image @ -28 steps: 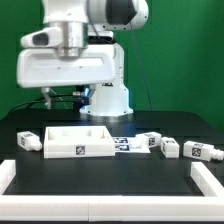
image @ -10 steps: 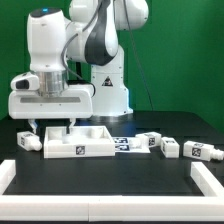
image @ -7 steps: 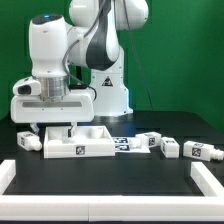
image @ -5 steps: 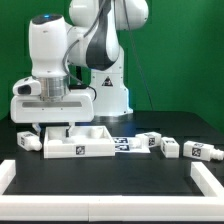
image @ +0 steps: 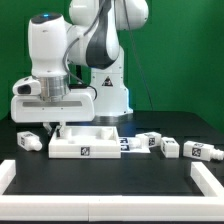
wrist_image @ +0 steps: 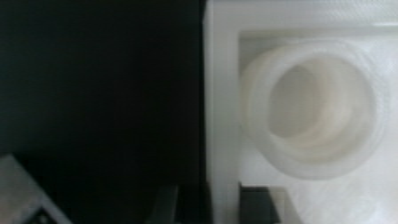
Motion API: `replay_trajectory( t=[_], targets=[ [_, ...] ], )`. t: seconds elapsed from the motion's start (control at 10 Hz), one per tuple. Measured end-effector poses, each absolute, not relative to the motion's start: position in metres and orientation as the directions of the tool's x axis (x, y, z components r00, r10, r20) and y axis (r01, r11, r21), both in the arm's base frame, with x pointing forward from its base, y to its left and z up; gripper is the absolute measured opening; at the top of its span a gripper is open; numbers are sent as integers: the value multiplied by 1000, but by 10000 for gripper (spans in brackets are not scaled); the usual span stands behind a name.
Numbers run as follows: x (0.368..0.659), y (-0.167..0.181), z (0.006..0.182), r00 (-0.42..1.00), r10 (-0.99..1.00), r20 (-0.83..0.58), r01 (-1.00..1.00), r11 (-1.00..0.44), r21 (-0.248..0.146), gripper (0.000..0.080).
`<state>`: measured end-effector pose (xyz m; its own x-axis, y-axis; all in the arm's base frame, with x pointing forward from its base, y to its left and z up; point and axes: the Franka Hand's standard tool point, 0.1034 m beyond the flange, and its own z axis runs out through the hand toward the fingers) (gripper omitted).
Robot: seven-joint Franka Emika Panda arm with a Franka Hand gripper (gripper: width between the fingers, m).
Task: Assemble one leg
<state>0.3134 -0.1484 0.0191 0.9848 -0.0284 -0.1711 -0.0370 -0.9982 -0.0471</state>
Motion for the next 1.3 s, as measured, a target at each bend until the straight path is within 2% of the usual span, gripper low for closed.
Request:
replay_trajectory(
  t=[0.3, 0.4, 0.5, 0.7, 0.8, 0.9, 1.3],
  targets=[
    [368, -143, 61, 957, -89, -276, -125, -986, -114, 52],
    [388, -144, 69, 956, -93, -278, -129, -985, -113, 52],
    [407, -138, 71, 949, -133, -284, -166, -982, -95, 52],
    [458, -97, 60, 968, -115, -225, -130, -990, -57, 54],
    [468, -82, 50, 970, -86, -228, -101, -994, -53, 54],
    [467, -74, 49, 970, -77, -232, -92, -994, -52, 54],
    [466, -75, 47, 969, -76, -236, -92, -994, -56, 54]
  ],
)
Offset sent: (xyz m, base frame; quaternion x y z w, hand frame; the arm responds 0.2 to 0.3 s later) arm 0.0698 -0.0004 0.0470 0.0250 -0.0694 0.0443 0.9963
